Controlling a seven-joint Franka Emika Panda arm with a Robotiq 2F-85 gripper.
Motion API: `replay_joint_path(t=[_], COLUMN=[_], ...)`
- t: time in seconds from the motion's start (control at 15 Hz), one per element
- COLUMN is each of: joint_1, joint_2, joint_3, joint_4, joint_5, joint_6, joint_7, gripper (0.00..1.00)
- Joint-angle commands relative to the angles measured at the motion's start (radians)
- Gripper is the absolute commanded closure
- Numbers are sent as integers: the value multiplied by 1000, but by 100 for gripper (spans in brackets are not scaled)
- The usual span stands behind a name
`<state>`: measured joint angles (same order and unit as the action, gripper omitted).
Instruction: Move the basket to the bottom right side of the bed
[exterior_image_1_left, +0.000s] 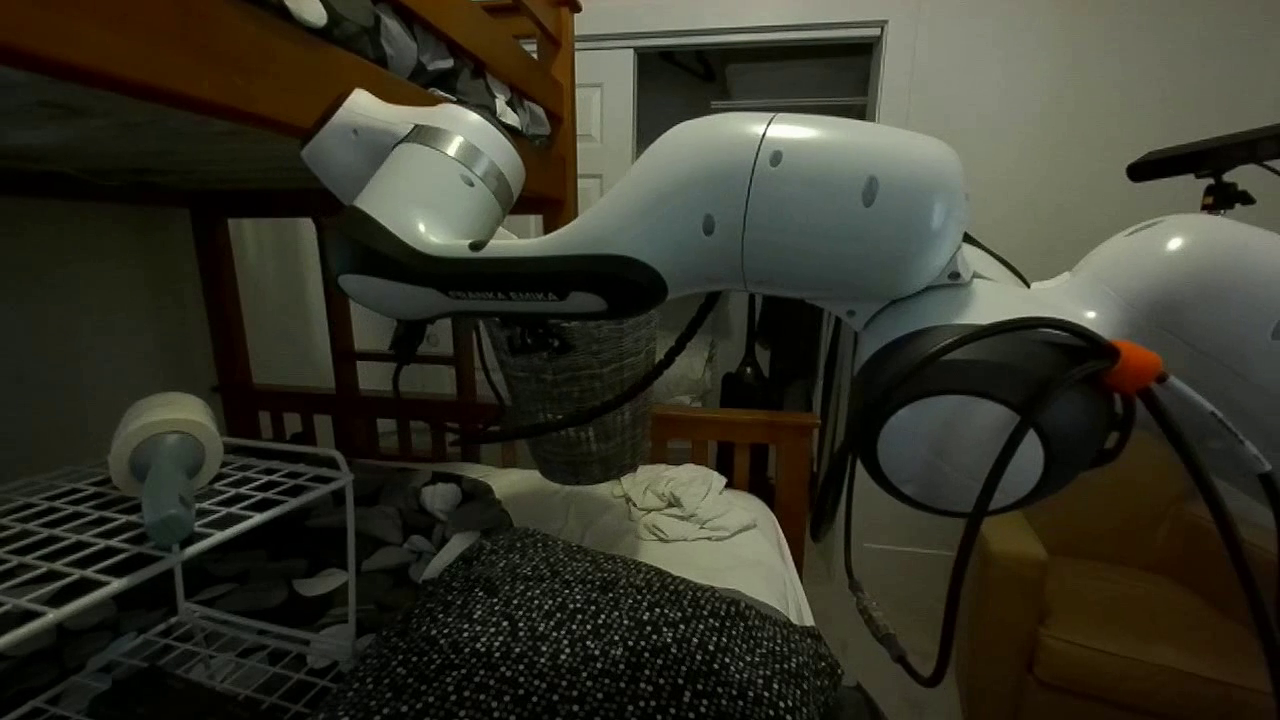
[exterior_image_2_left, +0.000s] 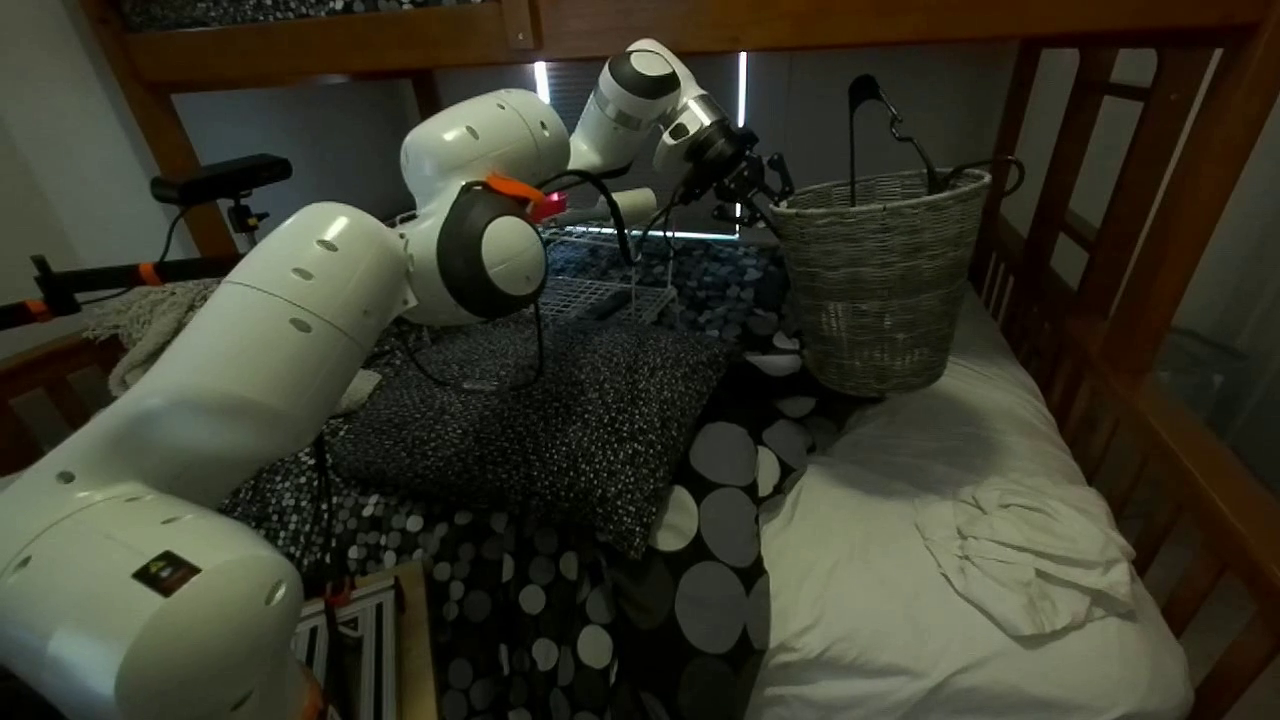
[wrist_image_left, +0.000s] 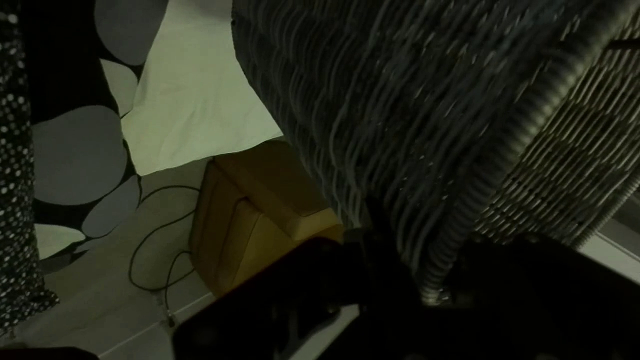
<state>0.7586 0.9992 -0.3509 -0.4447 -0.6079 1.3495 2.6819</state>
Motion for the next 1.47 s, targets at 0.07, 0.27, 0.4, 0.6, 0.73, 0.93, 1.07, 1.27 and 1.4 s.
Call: replay_joint_path(t=[0.07, 0.27, 0.4, 0.6, 0.73, 0.93, 1.07, 1.27, 1.4], joint_1=[-37, -70, -83, -119, -148, -188, -202, -251, -287], joint_2=[-12, -10, -16, -6, 0, 21, 28, 45, 93], joint_3=[3, 18, -98, -144, -118, -117, -120, -14, 13], joint_4=[-1, -4, -4, -4, -7, 3, -10, -4, 51], joint_5=[-22, 4, 165, 317, 345, 391, 403, 303, 294], joint_6=[113, 163, 204, 224, 214, 174, 142, 69, 35], joint_7=[55, 95, 59, 66, 93, 79, 80, 79, 71], gripper=[97, 97, 97, 97, 97, 97, 97, 97, 97])
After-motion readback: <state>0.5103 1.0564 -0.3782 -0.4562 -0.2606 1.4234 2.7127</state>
